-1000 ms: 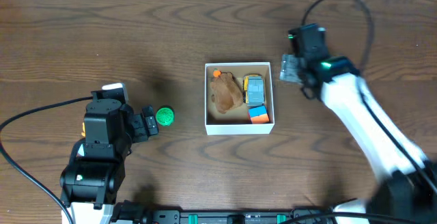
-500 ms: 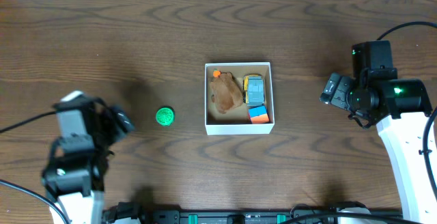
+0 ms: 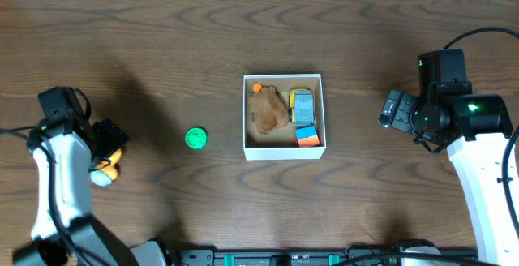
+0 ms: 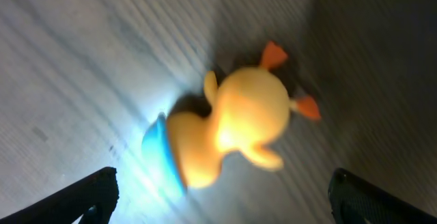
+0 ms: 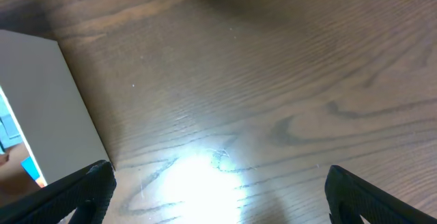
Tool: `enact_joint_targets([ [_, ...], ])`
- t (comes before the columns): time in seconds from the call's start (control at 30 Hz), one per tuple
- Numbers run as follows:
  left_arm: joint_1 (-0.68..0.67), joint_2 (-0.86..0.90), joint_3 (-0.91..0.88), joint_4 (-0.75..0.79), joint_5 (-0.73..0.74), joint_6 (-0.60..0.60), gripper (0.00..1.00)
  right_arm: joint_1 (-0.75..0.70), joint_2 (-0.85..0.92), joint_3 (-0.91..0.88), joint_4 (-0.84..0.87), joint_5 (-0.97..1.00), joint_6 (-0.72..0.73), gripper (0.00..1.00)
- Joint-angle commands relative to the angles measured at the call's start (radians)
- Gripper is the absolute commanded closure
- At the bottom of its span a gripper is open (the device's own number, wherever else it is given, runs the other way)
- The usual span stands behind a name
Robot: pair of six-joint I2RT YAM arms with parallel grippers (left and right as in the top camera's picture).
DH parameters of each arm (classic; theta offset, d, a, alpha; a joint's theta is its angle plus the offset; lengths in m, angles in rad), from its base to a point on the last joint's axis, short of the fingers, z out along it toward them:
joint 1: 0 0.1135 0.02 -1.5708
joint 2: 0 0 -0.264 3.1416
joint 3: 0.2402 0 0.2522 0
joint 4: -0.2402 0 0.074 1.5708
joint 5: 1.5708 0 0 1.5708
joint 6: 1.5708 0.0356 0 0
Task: Pack container
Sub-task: 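Reach the left gripper to the yellow rubber duck and grasp it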
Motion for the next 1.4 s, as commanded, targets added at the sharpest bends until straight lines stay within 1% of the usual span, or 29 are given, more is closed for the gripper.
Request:
enact_joint_targets([
  [0.0, 0.021, 0.060, 0.004, 0.039, 0.006, 0.045, 0.02, -0.011, 0.006, -0.007, -0.005, -0.001, -0.030, 0.01],
  [0.2, 0.023, 0.157, 0.003, 0.083, 0.006, 0.044, 0.02, -0.011, 0.006, -0.006, -0.005, -0.001, -0.029, 0.01],
  [0.37, 0.023, 0.240, 0.003, 0.090, 0.006, 0.044, 0.02, -0.011, 0.006, -0.007, -0.015, -0.001, -0.030, 0.01],
  [0.53, 0.023, 0.275, 0.003, 0.090, 0.018, 0.043, 0.01, -0.011, 0.006, -0.007, -0.019, -0.001, -0.030, 0.01],
  [0.57, 0.023, 0.274, 0.003, 0.090, 0.018, 0.043, 0.02, -0.011, 0.006, -0.007, -0.019, -0.001, -0.030, 0.01],
  [0.63, 0.023, 0.273, 0.003, 0.089, 0.019, 0.043, 0.09, -0.011, 0.006, -0.007, -0.020, -0.001, -0.030, 0.01],
  [0.7, 0.023, 0.273, 0.003, 0.085, 0.026, 0.043, 0.22, -0.011, 0.006, -0.007, -0.020, -0.001, -0.030, 0.01],
  [0.9, 0.023, 0.273, 0.003, 0.074, 0.026, 0.043, 0.54, -0.011, 0.006, -0.008, -0.020, -0.001, -0.030, 0.01],
  [1.0, 0.023, 0.272, 0.003, 0.074, 0.026, 0.043, 0.64, -0.011, 0.006, -0.009, -0.021, -0.001, -0.030, 0.01],
  [1.07, 0.023, 0.272, 0.003, 0.074, 0.026, 0.043, 0.75, -0.011, 0.006, -0.010, -0.022, -0.001, -0.030, 0.01],
  [1.17, 0.023, 0.265, 0.004, 0.074, 0.026, 0.043, 0.81, -0.011, 0.006, -0.014, -0.022, -0.001, -0.030, 0.01],
  [1.2, 0.021, 0.259, 0.006, 0.071, 0.026, 0.043, 0.85, -0.011, 0.006, -0.014, -0.022, 0.000, -0.030, 0.01],
  [1.37, -0.015, 0.161, 0.046, 0.035, 0.044, 0.044, 0.94, -0.012, 0.006, -0.014, -0.006, 0.000, -0.029, 0.01],
])
